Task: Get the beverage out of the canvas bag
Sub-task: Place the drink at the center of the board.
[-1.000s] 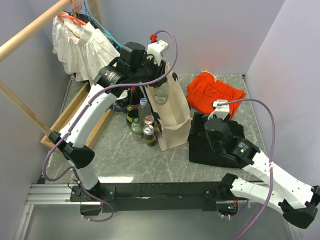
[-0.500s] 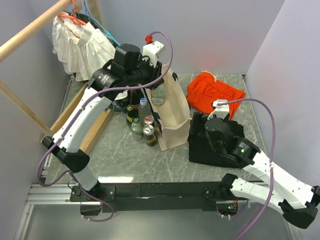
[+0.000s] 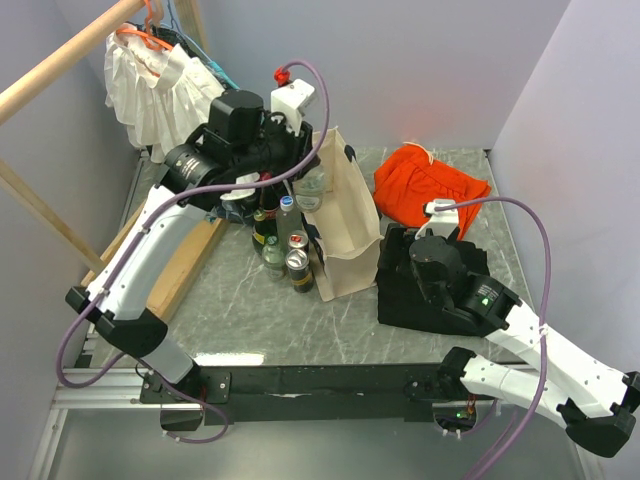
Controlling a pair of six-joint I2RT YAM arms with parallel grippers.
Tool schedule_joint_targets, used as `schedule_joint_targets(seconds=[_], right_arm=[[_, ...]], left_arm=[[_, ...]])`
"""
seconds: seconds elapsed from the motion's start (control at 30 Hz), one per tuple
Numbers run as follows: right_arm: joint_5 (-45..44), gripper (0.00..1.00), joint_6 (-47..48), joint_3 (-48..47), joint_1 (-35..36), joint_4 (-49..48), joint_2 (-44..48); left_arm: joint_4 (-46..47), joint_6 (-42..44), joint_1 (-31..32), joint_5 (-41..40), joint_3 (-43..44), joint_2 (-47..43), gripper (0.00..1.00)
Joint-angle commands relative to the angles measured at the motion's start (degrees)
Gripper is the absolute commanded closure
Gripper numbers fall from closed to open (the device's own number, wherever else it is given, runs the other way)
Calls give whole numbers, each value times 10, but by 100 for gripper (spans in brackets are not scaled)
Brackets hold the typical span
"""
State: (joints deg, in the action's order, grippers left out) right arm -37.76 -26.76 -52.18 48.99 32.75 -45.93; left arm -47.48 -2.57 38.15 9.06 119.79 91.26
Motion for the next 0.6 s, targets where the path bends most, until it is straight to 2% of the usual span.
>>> schedule_joint_targets(seconds=[0.0, 0.57], right_arm=[[1, 0, -9, -21, 1, -8, 2], [13, 0, -15, -23, 2, -8, 1]], left_arm=[[104, -2, 3, -11, -6, -58, 99], [123, -20, 3, -50, -89, -140, 99]])
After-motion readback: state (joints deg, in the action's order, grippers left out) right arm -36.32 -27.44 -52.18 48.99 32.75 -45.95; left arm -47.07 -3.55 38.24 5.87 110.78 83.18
